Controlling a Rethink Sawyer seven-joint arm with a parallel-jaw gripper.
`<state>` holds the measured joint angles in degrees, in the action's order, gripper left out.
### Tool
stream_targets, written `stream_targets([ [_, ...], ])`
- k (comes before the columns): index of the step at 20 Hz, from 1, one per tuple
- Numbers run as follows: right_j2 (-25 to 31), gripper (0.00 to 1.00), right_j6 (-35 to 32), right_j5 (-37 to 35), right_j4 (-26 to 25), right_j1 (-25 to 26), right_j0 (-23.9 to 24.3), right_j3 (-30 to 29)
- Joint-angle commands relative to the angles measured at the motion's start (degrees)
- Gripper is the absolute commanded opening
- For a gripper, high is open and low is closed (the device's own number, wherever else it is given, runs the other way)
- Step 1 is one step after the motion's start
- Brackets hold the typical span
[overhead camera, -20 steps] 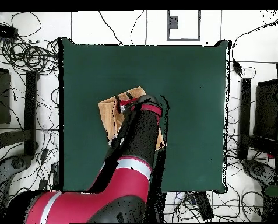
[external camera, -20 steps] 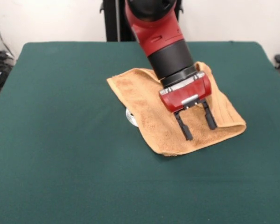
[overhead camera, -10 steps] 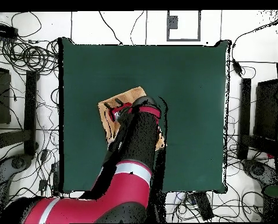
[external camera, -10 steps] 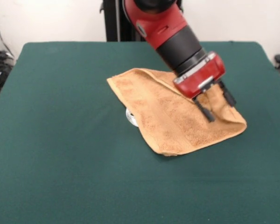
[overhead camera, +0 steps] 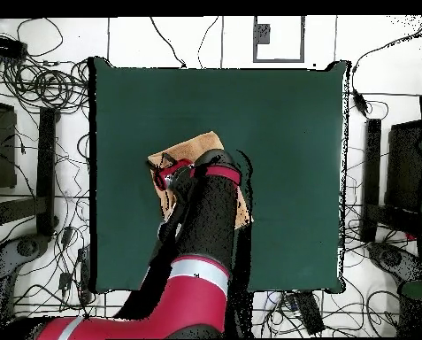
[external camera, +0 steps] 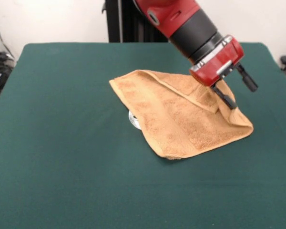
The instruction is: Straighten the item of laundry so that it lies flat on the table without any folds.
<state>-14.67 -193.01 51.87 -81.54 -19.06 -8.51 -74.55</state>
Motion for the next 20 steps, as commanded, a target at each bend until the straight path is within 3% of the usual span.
stream_targets([
  [1, 9.1, 1.0, -17.5, -2.2, 2.1, 1.5, -1.0, -5.4],
  [13, 8.9, 1.0, -12.5, -6.3, 4.1, 2.8, -1.0, -4.1],
  [20, 5.8, 1.0, -3.0, -17.2, 7.1, 7.0, -1.4, -1.3],
])
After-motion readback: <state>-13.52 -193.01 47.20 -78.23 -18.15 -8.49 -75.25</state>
